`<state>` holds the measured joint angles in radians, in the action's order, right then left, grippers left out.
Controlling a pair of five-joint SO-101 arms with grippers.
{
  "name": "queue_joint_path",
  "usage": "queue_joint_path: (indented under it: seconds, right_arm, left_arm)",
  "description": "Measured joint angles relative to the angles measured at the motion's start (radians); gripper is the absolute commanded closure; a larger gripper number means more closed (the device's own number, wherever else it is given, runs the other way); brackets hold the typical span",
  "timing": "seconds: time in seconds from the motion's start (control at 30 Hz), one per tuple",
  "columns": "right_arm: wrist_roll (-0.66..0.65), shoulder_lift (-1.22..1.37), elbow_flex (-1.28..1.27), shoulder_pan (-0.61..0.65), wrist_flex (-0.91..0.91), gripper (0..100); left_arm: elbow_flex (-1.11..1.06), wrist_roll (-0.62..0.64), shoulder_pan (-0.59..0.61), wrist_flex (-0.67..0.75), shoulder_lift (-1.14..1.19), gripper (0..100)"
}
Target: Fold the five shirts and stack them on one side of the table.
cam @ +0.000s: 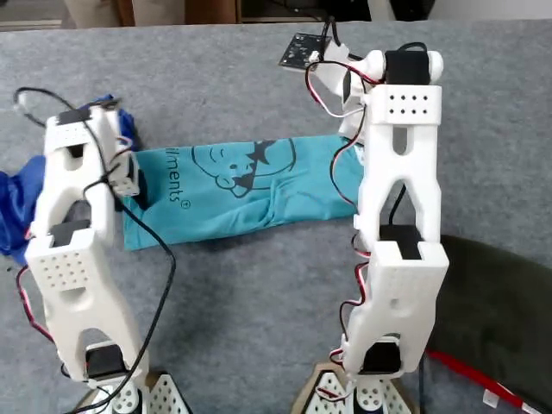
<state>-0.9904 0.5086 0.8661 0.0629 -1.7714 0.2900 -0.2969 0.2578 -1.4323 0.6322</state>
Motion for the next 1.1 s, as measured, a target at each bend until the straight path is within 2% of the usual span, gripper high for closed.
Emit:
queue_joint_path:
  seconds: [0.1,0.37,0.6,0.73,0.83,1.1]
  right_arm:
    - [0.0,0.0,0.0,0.0,0.0,99.3]
    - [0.026,-0.015,0.0,-0.025,0.0,99.3]
    - [0.095,-0.158,0.0,-0.025,0.0,99.3]
    - [0.196,-0.18,-0.005,-0.061,0.0,99.3]
    - [0.31,-0.173,-0.005,-0.118,0.026,99.3]
    - [0.732,0.018,-0.015,-0.302,0.322,99.3]
  left_arm:
    - [0.0,-0.009,-0.038,0.0,0.002,98]
    - [0.011,0.002,-0.046,-0.031,0.003,98]
    - [0.15,0.041,-0.086,-0.17,0.008,98]
    - [0.278,0.054,-0.158,-0.284,0.002,98]
    - [0.336,0.097,-0.215,-0.31,-0.008,98]
    - [0.351,0.167,-0.368,-0.315,-0.009,98]
